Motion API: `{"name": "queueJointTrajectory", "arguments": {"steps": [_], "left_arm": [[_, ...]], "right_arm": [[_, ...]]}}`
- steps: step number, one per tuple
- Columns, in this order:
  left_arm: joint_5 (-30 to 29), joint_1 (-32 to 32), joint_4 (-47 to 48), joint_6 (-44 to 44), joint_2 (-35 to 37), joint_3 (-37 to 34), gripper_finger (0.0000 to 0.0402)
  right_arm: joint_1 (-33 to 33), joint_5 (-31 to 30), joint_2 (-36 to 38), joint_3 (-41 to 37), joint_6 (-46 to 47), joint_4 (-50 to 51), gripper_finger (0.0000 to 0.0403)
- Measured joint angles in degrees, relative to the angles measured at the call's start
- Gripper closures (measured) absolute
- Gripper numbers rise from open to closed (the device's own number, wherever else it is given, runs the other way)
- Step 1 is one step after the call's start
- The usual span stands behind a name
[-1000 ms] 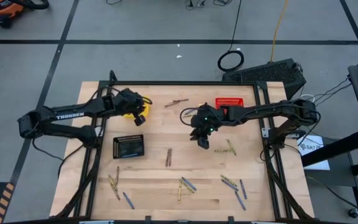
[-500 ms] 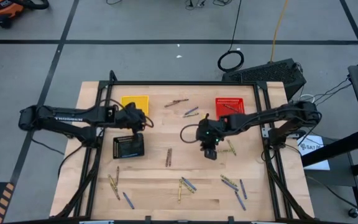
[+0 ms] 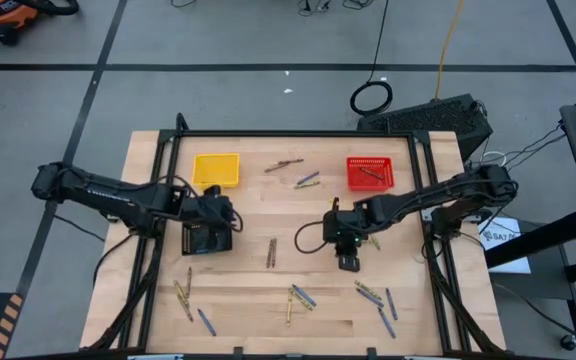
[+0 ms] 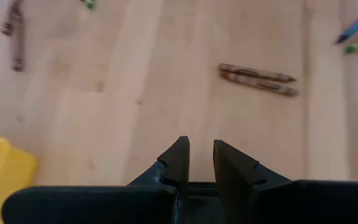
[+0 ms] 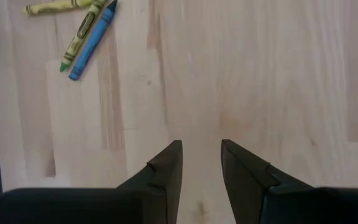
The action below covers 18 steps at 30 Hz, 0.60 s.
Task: Sort crayons
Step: Put the brown crayon into the red bin
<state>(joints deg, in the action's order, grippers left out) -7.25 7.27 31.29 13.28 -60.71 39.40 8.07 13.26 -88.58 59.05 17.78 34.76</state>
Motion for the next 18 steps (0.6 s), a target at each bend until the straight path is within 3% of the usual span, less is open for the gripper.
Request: {"name": "queueJointTrajectory", "arguments": {"steps": [18], "left_arm": [[4.2, 15.1, 2.3, 28.5, 0.0, 0.0, 0.0329]], "right_arm": [[0.7, -13.7, 0.0, 0.0, 1.1, 1.3, 0.0305]]}}
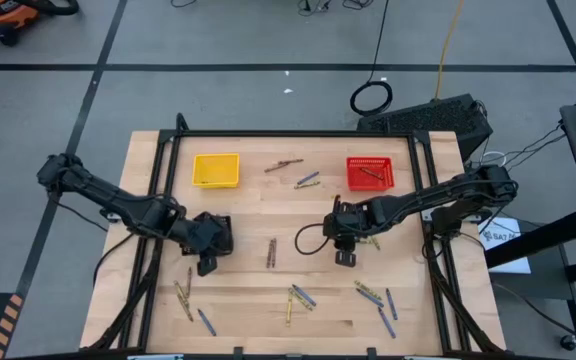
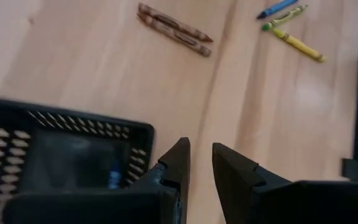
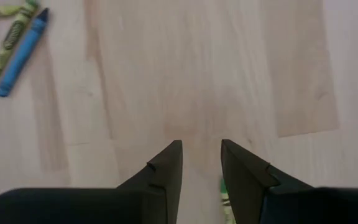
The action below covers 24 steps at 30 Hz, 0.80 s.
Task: Sort crayons
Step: Put the brown crayon into the red bin
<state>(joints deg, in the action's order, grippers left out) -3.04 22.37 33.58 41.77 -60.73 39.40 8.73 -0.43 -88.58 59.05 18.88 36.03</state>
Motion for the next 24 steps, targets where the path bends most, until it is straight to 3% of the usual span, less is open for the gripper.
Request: {"name": "queueJointTrajectory", "arguments": {"steps": [4, 13, 24], "left_arm": [[0.0, 3.6, 0.0, 6.5, 0.0, 0.0, 0.033], [0.9, 11.1, 0.8, 25.1, -0.3, 0.0, 0.033], [1.2, 17.8, 0.1, 45.2, -9.3, 0.0, 0.033]], "right_arm": [[0.0, -2.9, 0.0, 0.0, 2.3, -0.2, 0.0305], [-0.2, -2.8, 0.0, 0.0, 3.1, -0.2, 0.0305], [-0.1, -2.8, 0.0, -0.1, 2.5, -0.1, 0.0305]]}}
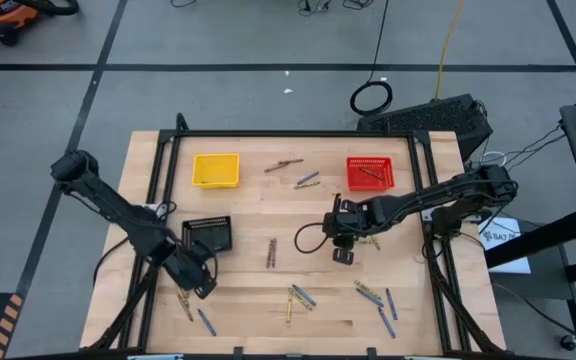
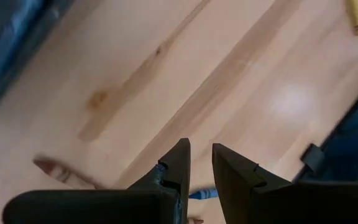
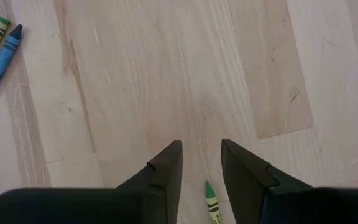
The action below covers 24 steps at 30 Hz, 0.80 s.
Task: Sort crayons
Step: Put the brown crayon into the red bin
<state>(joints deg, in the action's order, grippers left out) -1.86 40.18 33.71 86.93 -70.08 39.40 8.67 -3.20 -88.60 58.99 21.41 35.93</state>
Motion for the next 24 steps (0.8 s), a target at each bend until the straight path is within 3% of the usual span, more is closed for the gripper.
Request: {"name": "queueJointTrajectory", "arguments": {"steps": [12, 19, 24], "left_arm": [[0.3, 6.9, -3.6, 12.2, -4.4, 1.2, 0.033], [1.1, 7.9, 9.3, 13.7, -4.4, 8.5, 0.033], [2.1, 9.4, 16.0, 22.0, -4.6, 9.8, 0.033]], "right_arm": [[0.0, 0.0, 0.0, 0.0, -1.1, 0.1, 0.0305], [0.0, 0.0, 0.0, 0.0, -1.3, -2.2, 0.0305], [0.1, 0.0, 0.0, 0.0, -1.3, -2.3, 0.0305]]}}
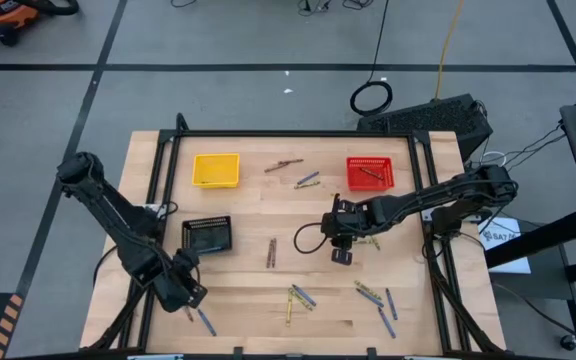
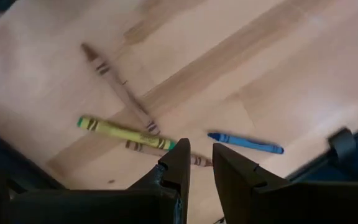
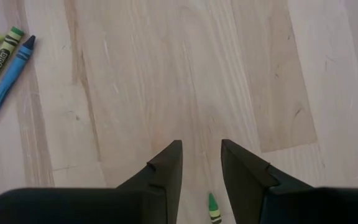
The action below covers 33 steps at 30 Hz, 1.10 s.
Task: Sort crayons
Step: Put the brown crayon into the red bin
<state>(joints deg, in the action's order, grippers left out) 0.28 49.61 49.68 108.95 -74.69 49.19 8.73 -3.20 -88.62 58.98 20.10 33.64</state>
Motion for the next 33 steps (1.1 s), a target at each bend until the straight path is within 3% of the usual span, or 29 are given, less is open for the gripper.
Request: {"name": "queueJointTrajectory", "arguments": {"steps": [7, 13, 33], "left_arm": [[0.3, 0.8, 0.3, 6.2, -4.2, 0.0, 0.033], [4.1, 0.8, 1.6, 7.7, -8.7, 0.0, 0.033], [4.0, 0.7, 1.7, 7.8, -16.0, 0.0, 0.033]], "right_arm": [[0.0, 0.0, 0.0, 0.0, -1.7, 0.0, 0.0305], [0.0, 0.0, 0.0, 0.0, -1.7, 0.0, 0.0305], [0.0, 0.0, 0.0, 0.0, -1.3, -0.7, 0.0305]]}}
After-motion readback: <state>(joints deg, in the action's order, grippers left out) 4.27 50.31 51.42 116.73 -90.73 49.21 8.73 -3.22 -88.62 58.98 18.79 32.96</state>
